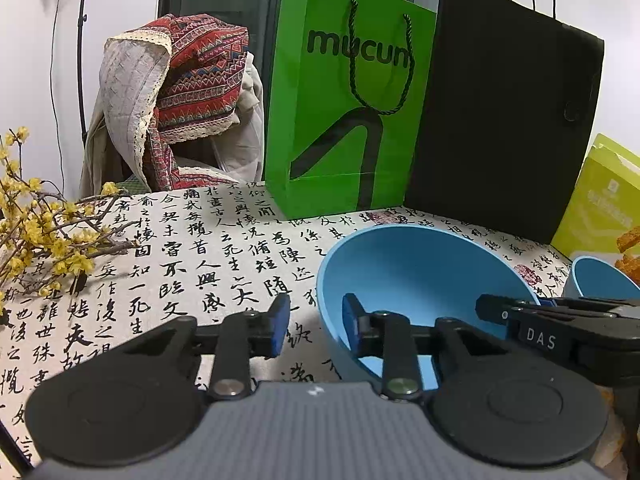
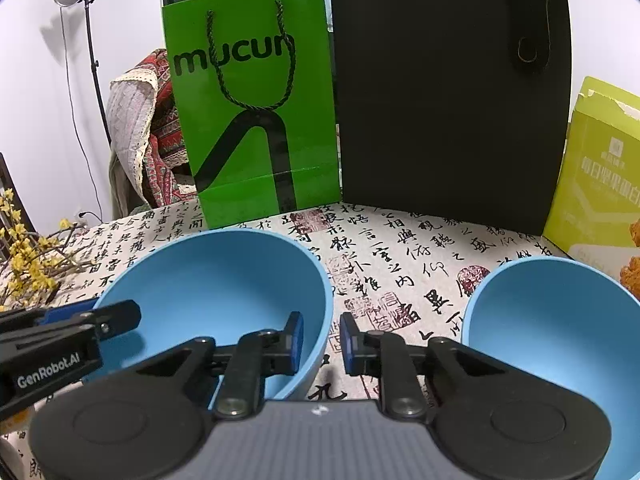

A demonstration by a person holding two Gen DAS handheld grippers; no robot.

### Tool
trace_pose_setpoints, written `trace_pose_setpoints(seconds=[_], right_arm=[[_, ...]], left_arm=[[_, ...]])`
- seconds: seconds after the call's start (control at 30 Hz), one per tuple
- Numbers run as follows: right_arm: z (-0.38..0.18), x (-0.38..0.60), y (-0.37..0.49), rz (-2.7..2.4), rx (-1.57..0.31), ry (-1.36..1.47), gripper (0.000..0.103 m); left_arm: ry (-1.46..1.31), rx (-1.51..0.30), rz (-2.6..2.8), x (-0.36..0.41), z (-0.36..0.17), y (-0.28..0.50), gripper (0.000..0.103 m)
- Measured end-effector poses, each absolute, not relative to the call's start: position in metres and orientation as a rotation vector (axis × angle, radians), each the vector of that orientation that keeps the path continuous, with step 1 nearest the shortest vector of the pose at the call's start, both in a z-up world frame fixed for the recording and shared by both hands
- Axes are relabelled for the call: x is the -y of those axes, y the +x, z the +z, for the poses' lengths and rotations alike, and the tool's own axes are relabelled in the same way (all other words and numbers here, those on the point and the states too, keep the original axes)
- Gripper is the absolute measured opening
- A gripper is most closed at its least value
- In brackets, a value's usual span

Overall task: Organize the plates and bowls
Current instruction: 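Close both grippers on the blue bowl rim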

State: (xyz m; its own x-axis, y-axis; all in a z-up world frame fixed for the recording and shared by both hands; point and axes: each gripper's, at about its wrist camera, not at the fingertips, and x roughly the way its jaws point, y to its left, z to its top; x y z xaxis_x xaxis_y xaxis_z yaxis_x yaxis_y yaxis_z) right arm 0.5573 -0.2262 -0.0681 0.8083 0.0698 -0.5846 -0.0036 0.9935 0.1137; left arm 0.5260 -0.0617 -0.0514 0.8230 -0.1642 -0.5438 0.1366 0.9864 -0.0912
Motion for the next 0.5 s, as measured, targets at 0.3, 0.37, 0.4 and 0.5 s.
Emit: trace_pose_setpoints(seconds=[0.3,0.37,0.4,0.5], right_arm=[[-0.0708,0.2246,0.5582,0.047,-0.635,0.112,0.014],[-0.0708,0.2243,0.5584,0.048,-0.634,0.115,0.012],[-0.071,0.2239,0.5578,0.046,-0.633,0.112,0.012],[-0.071,0.223,0.5572,0.042,-0.632,0.112,0.012]], left_arm=[[-0.028,-0.565,-0.173,0.0657,-0.0516,0.5234,0.021],[-0.023,-0.563,-0.173,0.0666,-0.0513,0.5228,0.021],[-0.021,-0.561,-0.174,0.0666,-0.0512,0.5225,0.02],[-0.018,-0.558,-0.176,0.0672,-0.0514,0.5223,0.018]])
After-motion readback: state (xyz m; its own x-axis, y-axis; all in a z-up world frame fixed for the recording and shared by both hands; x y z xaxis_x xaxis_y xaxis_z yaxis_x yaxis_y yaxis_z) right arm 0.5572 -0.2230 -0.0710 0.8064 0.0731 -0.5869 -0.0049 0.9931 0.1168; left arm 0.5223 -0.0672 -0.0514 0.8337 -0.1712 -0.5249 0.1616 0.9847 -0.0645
